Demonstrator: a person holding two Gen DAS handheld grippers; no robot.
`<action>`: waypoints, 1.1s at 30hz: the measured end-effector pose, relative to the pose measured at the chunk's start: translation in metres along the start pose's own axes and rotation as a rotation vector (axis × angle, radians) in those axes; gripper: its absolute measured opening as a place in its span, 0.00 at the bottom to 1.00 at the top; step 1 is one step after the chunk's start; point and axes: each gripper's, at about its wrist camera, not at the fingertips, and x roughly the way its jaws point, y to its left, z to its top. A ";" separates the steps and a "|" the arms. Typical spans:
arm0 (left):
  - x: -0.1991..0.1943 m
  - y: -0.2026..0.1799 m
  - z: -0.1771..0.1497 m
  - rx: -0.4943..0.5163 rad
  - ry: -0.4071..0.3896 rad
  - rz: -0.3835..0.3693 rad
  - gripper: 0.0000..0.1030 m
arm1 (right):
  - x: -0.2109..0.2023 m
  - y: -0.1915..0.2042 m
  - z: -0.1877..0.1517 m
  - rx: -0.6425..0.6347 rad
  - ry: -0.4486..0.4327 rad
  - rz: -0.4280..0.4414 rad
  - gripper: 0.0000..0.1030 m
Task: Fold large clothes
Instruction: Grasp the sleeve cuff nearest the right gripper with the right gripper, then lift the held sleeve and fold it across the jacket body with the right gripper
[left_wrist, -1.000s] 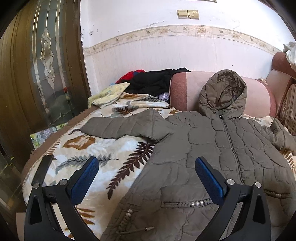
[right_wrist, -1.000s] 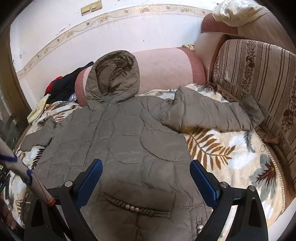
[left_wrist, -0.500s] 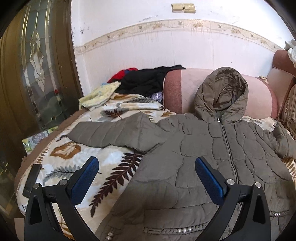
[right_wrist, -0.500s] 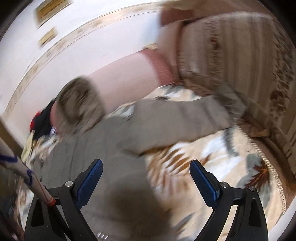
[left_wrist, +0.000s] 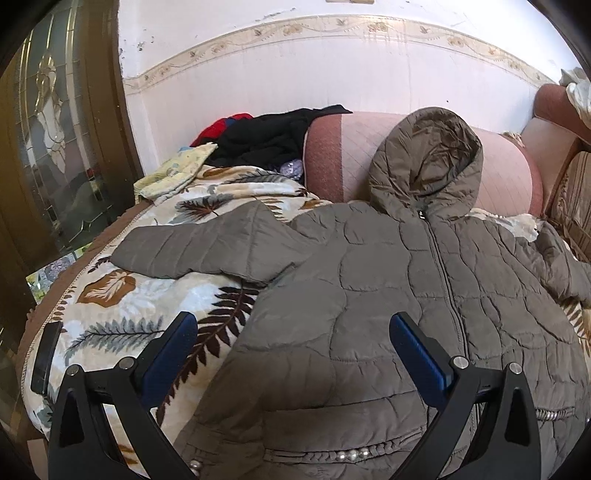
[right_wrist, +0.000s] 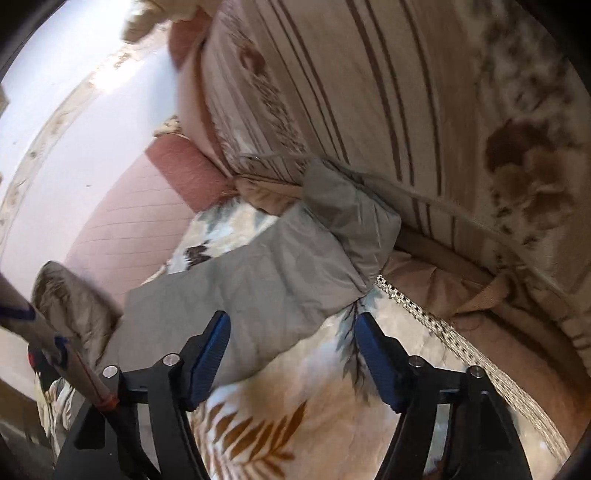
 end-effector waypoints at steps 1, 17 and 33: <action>0.002 -0.001 0.000 0.003 0.005 -0.001 1.00 | 0.010 -0.003 0.002 0.019 0.015 0.013 0.70; 0.019 -0.019 -0.006 0.076 0.028 -0.001 1.00 | 0.083 -0.042 0.038 -0.020 -0.047 -0.187 0.25; -0.003 0.002 -0.001 0.019 -0.029 0.017 1.00 | -0.097 0.172 0.005 -0.243 -0.258 0.283 0.15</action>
